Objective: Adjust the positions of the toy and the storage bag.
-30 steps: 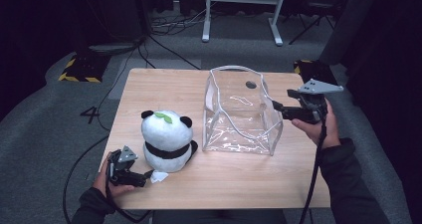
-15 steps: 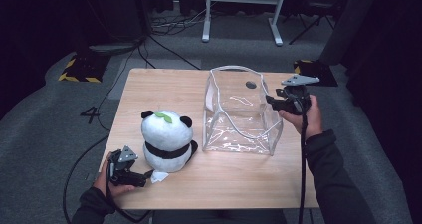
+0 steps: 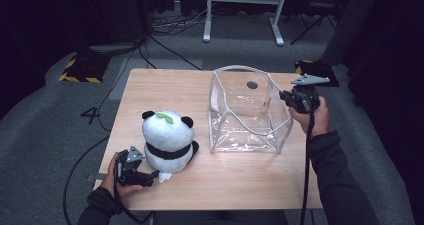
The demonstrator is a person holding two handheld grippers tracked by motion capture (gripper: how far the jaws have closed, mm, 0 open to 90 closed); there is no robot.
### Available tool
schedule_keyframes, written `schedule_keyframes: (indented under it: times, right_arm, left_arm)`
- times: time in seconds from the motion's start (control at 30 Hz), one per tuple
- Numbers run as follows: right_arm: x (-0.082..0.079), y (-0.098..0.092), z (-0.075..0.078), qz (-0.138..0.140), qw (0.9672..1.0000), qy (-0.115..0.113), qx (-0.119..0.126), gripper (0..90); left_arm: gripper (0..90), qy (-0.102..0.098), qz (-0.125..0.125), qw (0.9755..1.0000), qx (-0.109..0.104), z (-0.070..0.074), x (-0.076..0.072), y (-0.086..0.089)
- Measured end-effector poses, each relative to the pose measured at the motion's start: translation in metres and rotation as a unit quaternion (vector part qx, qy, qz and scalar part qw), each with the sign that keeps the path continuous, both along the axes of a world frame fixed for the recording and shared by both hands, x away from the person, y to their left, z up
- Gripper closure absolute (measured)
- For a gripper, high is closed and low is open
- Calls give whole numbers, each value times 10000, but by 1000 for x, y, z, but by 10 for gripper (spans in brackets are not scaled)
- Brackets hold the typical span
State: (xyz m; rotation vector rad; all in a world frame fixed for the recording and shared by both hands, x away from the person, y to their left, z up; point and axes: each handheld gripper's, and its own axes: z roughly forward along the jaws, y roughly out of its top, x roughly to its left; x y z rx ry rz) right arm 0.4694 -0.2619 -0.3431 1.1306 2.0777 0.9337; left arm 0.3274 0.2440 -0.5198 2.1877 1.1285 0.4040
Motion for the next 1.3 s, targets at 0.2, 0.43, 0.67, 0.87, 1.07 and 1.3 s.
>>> schedule_keyframes:
  times: [0.2, 0.43, 0.67, 0.87, 1.07, 1.3]
  right_arm:
    - [-3, -13, 0, -139, 9999, -9, 90, 869]
    - [-8, -23, 0, -111, 9994, -19, 341, 783]
    - [-17, -27, 6, -103, 9992, -92, 365, 527]
    - [-46, -39, 15, 88, 9972, -343, 665, 354]
    - [-70, -59, 13, 125, 9955, -580, 736, 336]
    - [-106, -84, -11, 315, 9916, -674, 1059, 326]
  left_arm:
    - [6, 7, -149, 9999, -23, 0, 0, -12]
    - [7, 15, -392, 9992, -19, 0, -2, -25]
    - [59, -22, -412, 9991, -38, 1, -4, -21]
    - [160, -199, -447, 9988, 29, 5, -12, -9]
    - [159, -500, -283, 9974, -442, 19, -16, 4]
    - [156, -440, -381, 9971, -497, 19, -8, -4]
